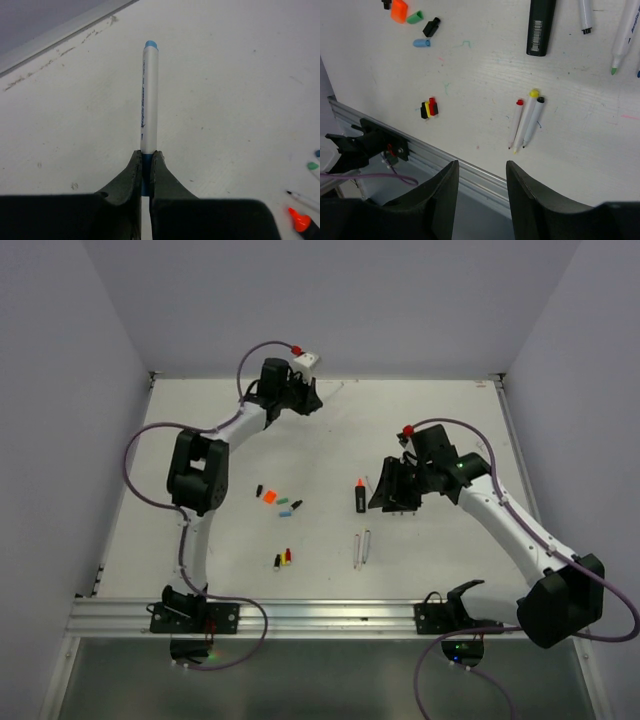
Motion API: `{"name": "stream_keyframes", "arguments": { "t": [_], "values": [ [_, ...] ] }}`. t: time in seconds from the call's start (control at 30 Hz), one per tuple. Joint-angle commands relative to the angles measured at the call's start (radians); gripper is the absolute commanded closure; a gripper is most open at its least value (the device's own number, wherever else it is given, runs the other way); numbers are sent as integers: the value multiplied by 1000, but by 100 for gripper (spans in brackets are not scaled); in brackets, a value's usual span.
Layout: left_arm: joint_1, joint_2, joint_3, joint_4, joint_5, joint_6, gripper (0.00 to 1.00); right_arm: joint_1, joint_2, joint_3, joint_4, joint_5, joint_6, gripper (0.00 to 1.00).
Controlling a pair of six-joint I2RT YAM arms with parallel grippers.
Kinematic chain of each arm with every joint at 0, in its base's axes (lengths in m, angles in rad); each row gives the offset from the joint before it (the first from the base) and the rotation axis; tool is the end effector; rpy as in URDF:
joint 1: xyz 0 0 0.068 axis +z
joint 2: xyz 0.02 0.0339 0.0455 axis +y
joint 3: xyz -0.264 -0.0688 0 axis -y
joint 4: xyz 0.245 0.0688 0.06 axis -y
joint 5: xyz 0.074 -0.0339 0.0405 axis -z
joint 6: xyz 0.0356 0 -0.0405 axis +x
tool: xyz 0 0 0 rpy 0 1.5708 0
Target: Open the pen caps
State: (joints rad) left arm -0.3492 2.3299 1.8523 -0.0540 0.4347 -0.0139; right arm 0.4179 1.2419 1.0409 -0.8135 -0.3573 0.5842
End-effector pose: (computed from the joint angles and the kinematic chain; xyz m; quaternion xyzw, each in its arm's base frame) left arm 0.5009 -0.1983 0.1918 0.2470 0.8178 -0.2716 0.4431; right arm 0.2175 0.1102 0.2821 0.0300 0.9470 0.2797 0.1549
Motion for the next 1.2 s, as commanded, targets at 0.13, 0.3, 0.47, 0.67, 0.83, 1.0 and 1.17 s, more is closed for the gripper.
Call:
{"name": "stream_keyframes", "arguments": {
  "t": [0.13,0.3,0.47,0.67,0.83,1.0,1.17],
  "values": [
    [-42,-391,-224,56,70,-155,100,-5,-21,90,-16,-66,43,52],
    [-99,-659,-497,88,35,-354,100,-5,7,166,-7,-114,58,47],
    [-203,-912,-757,148,-50,-523,100,-5,16,163,86,-175,97,45],
    [-293,-1063,-904,157,-111,-653,100,-2,33,157,203,-192,120,42],
    [-335,-1127,-949,117,-139,-682,100,-2,42,140,307,-190,181,42],
    [-353,-1153,-959,106,-142,-689,100,-2,53,113,385,-203,242,43],
    [-367,-1170,-961,89,-143,-687,100,-2,65,108,447,-198,278,44]
  ]
}}
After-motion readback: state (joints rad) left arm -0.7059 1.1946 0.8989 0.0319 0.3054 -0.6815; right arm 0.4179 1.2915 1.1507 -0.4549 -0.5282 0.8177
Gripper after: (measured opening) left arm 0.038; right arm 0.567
